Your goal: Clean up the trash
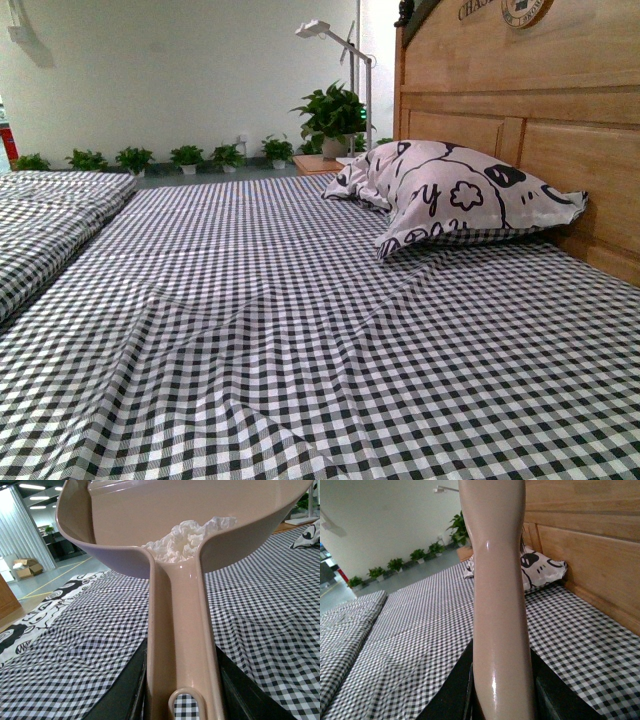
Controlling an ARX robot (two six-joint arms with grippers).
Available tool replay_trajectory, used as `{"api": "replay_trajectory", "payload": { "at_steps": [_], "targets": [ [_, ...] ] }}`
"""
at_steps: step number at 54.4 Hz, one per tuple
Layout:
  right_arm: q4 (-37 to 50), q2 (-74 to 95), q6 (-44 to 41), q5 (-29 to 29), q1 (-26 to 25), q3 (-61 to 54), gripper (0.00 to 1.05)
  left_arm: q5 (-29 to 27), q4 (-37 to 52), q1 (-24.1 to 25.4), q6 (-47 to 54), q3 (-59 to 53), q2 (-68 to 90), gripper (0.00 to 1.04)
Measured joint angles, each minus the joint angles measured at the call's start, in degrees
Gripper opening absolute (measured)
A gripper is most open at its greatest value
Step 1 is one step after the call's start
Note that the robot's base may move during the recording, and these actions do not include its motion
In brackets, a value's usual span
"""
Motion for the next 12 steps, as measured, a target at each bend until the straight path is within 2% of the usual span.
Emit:
{"api": "replay_trajectory", "payload": {
  "at_steps": [12],
  "targets": [
    [0.00,0.00,-0.02,0.00,0.00,0.00,0.20,0.00,0.00,0.00,0.00,0.00,0.00,0.28]
  ]
}}
